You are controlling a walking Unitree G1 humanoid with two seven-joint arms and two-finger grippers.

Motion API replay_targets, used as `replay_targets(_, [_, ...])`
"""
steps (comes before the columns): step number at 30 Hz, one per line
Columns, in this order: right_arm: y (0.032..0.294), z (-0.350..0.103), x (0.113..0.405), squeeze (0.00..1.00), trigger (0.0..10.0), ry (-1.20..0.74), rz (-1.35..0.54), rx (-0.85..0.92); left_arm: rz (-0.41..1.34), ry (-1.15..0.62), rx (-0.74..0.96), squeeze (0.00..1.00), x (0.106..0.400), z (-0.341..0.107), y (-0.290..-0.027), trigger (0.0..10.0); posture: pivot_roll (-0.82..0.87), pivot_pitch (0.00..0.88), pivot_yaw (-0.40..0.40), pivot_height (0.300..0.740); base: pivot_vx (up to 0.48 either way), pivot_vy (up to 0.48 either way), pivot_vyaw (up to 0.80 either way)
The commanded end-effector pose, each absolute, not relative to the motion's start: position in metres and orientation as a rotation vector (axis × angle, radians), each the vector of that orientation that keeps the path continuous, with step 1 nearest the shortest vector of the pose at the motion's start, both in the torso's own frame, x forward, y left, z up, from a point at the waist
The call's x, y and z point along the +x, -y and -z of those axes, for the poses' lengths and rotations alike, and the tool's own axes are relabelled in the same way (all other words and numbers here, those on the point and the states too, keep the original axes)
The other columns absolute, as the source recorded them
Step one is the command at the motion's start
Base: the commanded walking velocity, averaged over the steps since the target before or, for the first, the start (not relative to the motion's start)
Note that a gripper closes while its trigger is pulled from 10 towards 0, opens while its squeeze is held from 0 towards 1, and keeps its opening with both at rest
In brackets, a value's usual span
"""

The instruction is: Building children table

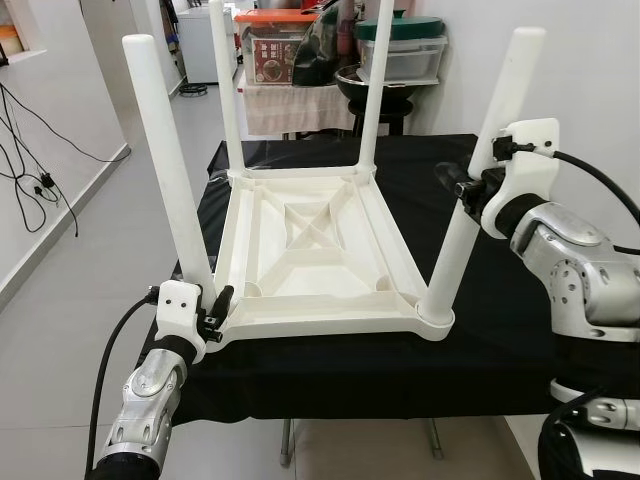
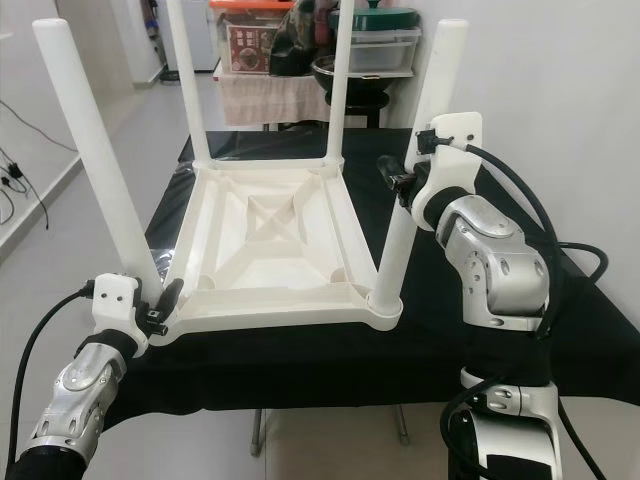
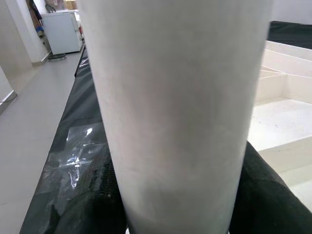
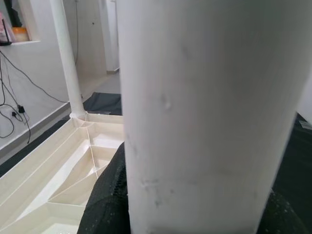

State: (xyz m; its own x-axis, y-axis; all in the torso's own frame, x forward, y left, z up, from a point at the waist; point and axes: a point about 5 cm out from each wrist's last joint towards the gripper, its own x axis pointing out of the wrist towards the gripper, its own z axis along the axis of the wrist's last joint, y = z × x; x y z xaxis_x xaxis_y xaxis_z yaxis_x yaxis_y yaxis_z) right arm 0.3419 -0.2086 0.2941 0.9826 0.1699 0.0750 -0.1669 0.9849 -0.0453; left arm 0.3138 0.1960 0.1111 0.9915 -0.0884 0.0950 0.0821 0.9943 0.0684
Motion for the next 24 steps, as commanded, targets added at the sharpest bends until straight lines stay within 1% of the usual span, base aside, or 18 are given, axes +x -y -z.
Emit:
replay_targets(1, [0.215,-0.290,0.342,0.00,0.0,0.054,-0.125,-0.032,0.003,0.158,0.123,0.00,0.317,-0.131,-0.215,10.0,-0.13,0.000,-0.026,0.740,0.000,0.000,0.00])
replay_targets(4, [0.215,-0.290,0.342,0.00,0.0,0.052,-0.125,-0.028,0.005,0.186,0.134,0.00,0.319,-0.140,-0.216,10.0,-0.13,0.000,-0.026,0.740,0.000,0.000,0.00])
replay_targets(7, [0.212,-0.288,0.344,0.00,0.0,0.047,-0.127,-0.019,0.010,0.277,0.148,0.00,0.326,-0.174,-0.220,10.0,-0.12,0.000,-0.031,0.740,0.000,0.000,0.00])
replay_targets(8, [0.212,-0.288,0.344,0.00,0.0,0.047,-0.127,-0.019,0.010,0.277,0.148,0.00,0.326,-0.174,-0.220,10.0,-0.12,0.000,-0.031,0.740,0.000,0.000,0.00])
replay_targets(9, [0.211,-0.286,0.345,0.00,0.0,0.042,-0.127,-0.014,0.016,0.325,0.140,0.00,0.329,-0.192,-0.221,10.0,-0.11,0.000,-0.031,0.740,0.000,0.000,0.00])
replay_targets(10, [0.211,-0.286,0.345,0.00,0.0,0.042,-0.127,-0.014,0.016,0.325,0.140,0.00,0.329,-0.192,-0.221,10.0,-0.11,0.000,-0.031,0.740,0.000,0.000,0.00])
replay_targets(12, [0.209,-0.283,0.346,0.00,0.0,0.029,-0.127,0.003,0.038,0.417,0.161,0.00,0.334,-0.229,-0.224,10.0,-0.10,0.000,-0.026,0.740,0.000,0.000,0.00])
replay_targets(13, [0.209,-0.283,0.346,0.00,0.0,0.029,-0.127,0.003,0.038,0.417,0.161,0.00,0.334,-0.229,-0.224,10.0,-0.10,0.000,-0.026,0.740,0.000,0.000,0.00])
replay_targets(14, [0.208,-0.281,0.347,0.00,0.0,0.023,-0.126,0.011,0.047,0.451,0.176,0.00,0.335,-0.244,-0.225,10.0,-0.10,0.000,-0.026,0.740,0.000,0.000,0.00])
replay_targets(15, [0.208,-0.281,0.347,0.00,0.0,0.023,-0.126,0.011,0.047,0.451,0.176,0.00,0.335,-0.244,-0.225,10.0,-0.10,0.000,-0.026,0.740,0.000,0.000,0.00])
replay_targets(17, [0.206,-0.267,0.350,0.00,0.0,-0.023,-0.099,0.051,0.077,0.571,0.243,0.00,0.338,-0.298,-0.230,10.0,-0.08,0.000,-0.020,0.740,0.000,0.000,0.00])
replay_targets(18, [0.206,-0.267,0.350,0.00,0.0,-0.023,-0.099,0.051,0.077,0.571,0.243,0.00,0.338,-0.298,-0.230,10.0,-0.08,0.000,-0.020,0.740,0.000,0.000,0.00])
replay_targets(19, [0.204,-0.254,0.353,0.00,1.4,-0.065,-0.079,0.087,0.105,0.638,0.278,0.00,0.338,-0.329,-0.230,10.0,-0.07,0.000,-0.021,0.740,0.000,0.000,0.00])
replay_targets(20, [0.204,-0.254,0.353,0.00,1.4,-0.065,-0.079,0.087,0.105,0.638,0.278,0.00,0.338,-0.329,-0.230,10.0,-0.07,0.000,-0.021,0.740,0.000,0.000,0.00])
replay_targets(21, [0.202,-0.245,0.354,0.00,2.4,-0.095,-0.065,0.111,0.123,0.679,0.301,0.00,0.337,-0.349,-0.229,10.0,-0.07,0.000,-0.021,0.740,0.000,0.000,0.00])
replay_targets(22, [0.199,-0.234,0.355,0.00,4.3,-0.135,-0.044,0.143,0.155,0.716,0.333,0.00,0.336,-0.370,-0.225,10.0,-0.06,0.000,-0.018,0.740,0.000,0.000,0.00])
replay_targets(23, [0.199,-0.234,0.355,0.00,4.3,-0.135,-0.044,0.143,0.155,0.716,0.333,0.00,0.336,-0.370,-0.225,10.0,-0.06,0.000,-0.018,0.740,0.000,0.000,0.00])
replay_targets(24, [0.188,-0.195,0.358,0.00,10.0,-0.279,0.025,0.260,0.252,0.804,0.393,0.00,0.338,-0.421,-0.203,10.0,-0.03,0.000,-0.007,0.740,0.000,0.000,0.00])
